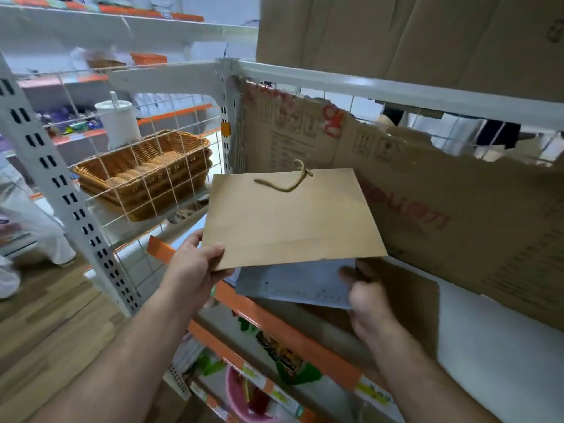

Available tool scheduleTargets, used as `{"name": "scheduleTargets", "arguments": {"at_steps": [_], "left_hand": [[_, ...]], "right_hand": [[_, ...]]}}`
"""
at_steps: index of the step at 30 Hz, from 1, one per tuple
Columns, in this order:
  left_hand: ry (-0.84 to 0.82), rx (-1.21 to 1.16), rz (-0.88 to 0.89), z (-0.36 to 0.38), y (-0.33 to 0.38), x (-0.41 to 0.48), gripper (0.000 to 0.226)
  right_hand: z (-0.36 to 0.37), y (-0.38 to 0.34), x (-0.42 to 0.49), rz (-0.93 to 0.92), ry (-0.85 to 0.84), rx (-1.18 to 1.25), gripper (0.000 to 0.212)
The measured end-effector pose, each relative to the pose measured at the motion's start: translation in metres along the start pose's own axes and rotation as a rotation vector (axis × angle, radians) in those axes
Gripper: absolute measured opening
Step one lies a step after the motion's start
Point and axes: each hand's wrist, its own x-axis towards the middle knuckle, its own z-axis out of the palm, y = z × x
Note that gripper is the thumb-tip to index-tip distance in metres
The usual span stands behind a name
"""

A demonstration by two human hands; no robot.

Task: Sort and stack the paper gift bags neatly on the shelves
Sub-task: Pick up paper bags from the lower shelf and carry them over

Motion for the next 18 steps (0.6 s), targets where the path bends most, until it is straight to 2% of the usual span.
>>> {"name": "scheduleTargets", "arguments": {"at_steps": [4, 8, 10, 13, 18], "left_hand": [[-0.066, 0.044, -0.016, -0.020, 0.021, 0.048, 0.037], [-0.163, 0.096, -0.039, -0.039, 0.044, 0.087, 0.031], [-0.186, 0.120, -0.059, -0.047, 0.053, 0.101, 0.030], [-0.214, 0.157, -0.086, -0.057, 0.061, 0.116, 0.032], [-0.228, 0.187, -0.109, -0.068, 0.064, 0.133, 0.034]], "right_hand": [[0.057, 0.010, 0.000, -0.022, 0.101, 0.004, 0.039], [0.114, 0.022, -0.001, 0.046, 0.174, -0.032, 0.023], [0.135, 0.027, 0.001, 0.049, 0.197, -0.138, 0.015], [0.155, 0.031, 0.002, 0.068, 0.229, -0.423, 0.005], [0.172, 0.032, 0.005, 0.172, 0.241, -0.736, 0.013]]}}
